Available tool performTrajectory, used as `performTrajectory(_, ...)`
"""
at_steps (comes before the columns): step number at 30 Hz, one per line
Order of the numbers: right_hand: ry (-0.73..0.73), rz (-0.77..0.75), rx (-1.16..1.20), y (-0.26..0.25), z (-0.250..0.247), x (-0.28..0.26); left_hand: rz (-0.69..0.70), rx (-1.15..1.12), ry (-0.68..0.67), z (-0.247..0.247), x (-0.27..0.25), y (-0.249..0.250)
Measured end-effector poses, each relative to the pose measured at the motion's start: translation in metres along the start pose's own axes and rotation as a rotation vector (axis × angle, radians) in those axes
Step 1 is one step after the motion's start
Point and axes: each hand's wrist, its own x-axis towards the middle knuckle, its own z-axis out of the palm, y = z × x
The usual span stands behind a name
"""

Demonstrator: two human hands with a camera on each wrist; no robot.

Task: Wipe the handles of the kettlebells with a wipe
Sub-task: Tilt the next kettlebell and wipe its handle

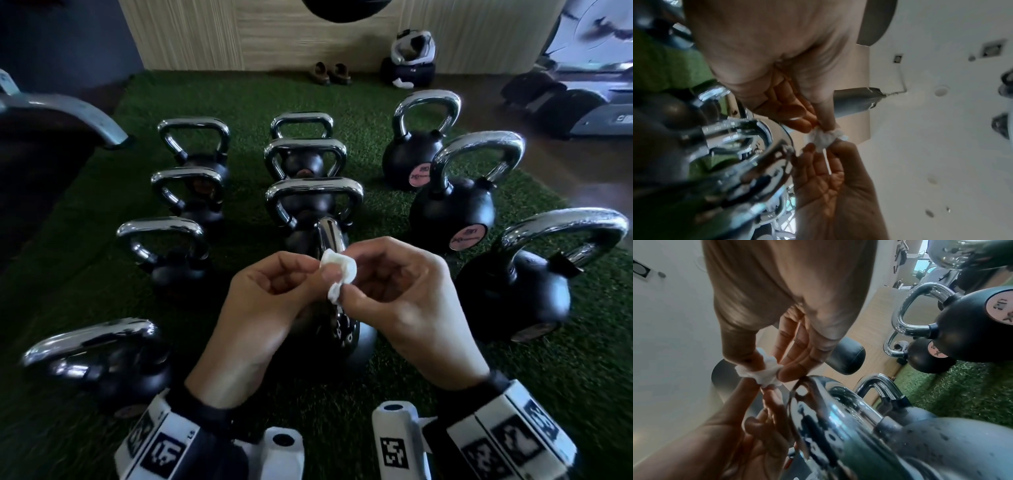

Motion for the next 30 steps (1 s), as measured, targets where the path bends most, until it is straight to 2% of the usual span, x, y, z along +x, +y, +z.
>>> performTrajectory(3, 0.034, -0.017, -0.060, 0.000, -0.004, 0.003, 0.032, 0.123, -0.001, -0.011, 0.002, -0.001)
performTrajectory(5, 0.110, -0.024, -0.102, 0.004, -0.015, 0.006, 0.042, 0.214, 0.040, -0.026, 0.006, -0.010)
performTrajectory(7, 0.216, -0.003, -0.141, 0.013, -0.030, 0.009, 0.078, 0.419, 0.054, -0.045, 0.011, -0.027)
performTrajectory(10, 0.322, 0.087, -0.237, 0.031, -0.050, 0.012, 0.221, 0.871, -0.157, -0.064, 0.015, -0.067)
performTrajectory(12, 0.353, 0.139, -0.302, 0.044, -0.056, 0.013, 0.292, 1.058, -0.265, -0.059, 0.014, -0.093)
performTrajectory(14, 0.379, 0.161, -0.335, 0.055, -0.058, 0.014, 0.294, 1.206, -0.280, -0.044, 0.013, -0.113)
performTrajectory(15, 0.388, 0.171, -0.347, 0.060, -0.057, 0.016, 0.278, 1.243, -0.238, -0.036, 0.012, -0.120)
performTrajectory(17, 0.391, 0.186, -0.380, 0.071, -0.054, 0.020, 0.284, 1.178, -0.087, -0.027, 0.015, -0.128)
performTrajectory(19, 0.376, 0.198, -0.415, 0.080, -0.047, 0.027, 0.366, 1.101, -0.009, -0.028, 0.022, -0.131)
performTrajectory(24, 0.312, 0.224, -0.499, 0.101, -0.026, 0.046, 0.515, 1.105, -0.053, -0.043, 0.039, -0.134)
performTrajectory(27, 0.257, 0.265, -0.524, 0.106, -0.017, 0.054, 0.593, 0.888, -0.118, -0.052, 0.044, -0.125)
performTrajectory(30, 0.225, 0.287, -0.534, 0.109, -0.011, 0.056, 0.608, 0.755, -0.205, -0.058, 0.048, -0.112)
